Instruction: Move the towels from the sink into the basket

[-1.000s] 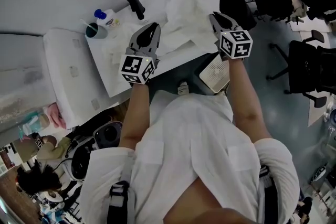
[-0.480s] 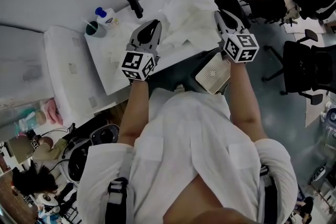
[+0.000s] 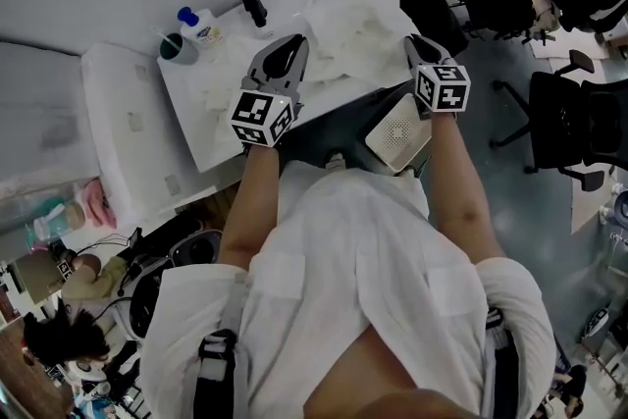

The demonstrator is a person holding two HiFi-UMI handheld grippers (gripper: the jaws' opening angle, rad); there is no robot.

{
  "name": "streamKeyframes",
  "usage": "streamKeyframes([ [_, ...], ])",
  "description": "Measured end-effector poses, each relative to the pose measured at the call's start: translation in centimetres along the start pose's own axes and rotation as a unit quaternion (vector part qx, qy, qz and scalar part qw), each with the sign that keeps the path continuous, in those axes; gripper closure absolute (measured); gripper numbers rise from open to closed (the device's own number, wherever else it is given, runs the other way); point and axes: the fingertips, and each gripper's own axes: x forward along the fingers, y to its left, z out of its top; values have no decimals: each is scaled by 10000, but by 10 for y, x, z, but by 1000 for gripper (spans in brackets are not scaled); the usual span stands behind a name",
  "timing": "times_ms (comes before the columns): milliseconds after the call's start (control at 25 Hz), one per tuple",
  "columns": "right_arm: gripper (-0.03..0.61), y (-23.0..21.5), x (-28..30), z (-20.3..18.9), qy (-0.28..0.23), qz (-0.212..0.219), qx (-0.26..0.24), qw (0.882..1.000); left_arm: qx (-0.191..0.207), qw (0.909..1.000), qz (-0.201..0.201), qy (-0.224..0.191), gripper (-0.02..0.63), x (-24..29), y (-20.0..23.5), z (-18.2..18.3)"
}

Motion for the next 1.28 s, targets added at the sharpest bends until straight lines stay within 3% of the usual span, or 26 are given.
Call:
streamKeyframes([
  [200, 521, -20, 7, -34, 532, -248, -38, 9983, -19, 10000, -61, 53, 581, 2, 0, -4],
  [400, 486, -29, -1, -44, 698, -271, -199, 9970, -22, 9999, -157, 65, 581, 10, -5, -6],
  [520, 395, -24, -7, -44, 710, 29, -430, 9965, -15, 9997, -233, 44, 581, 15, -11, -4],
  [640, 316, -4, -6, -43, 746, 619, -1102, 9892, -9, 9996, -289, 28, 581, 20, -16, -3],
  [760, 277, 11, 1, -48, 908, 885, -1888, 9738, -4, 9995, -315, 35, 581, 23, -20, -3],
  [920, 253, 17, 16, -53, 1211, 947, -2513, 9556, 6, 9996, -291, 62, 581, 24, -19, -4],
  [1080, 253, 25, 34, -54, 1662, 1141, -3362, 9200, -15, 9997, -213, 98, 581, 24, -12, -6],
  [1280, 247, 37, 57, -62, 2251, 1521, -4041, 8734, -47, 9998, -180, 112, 581, 27, -9, -9],
])
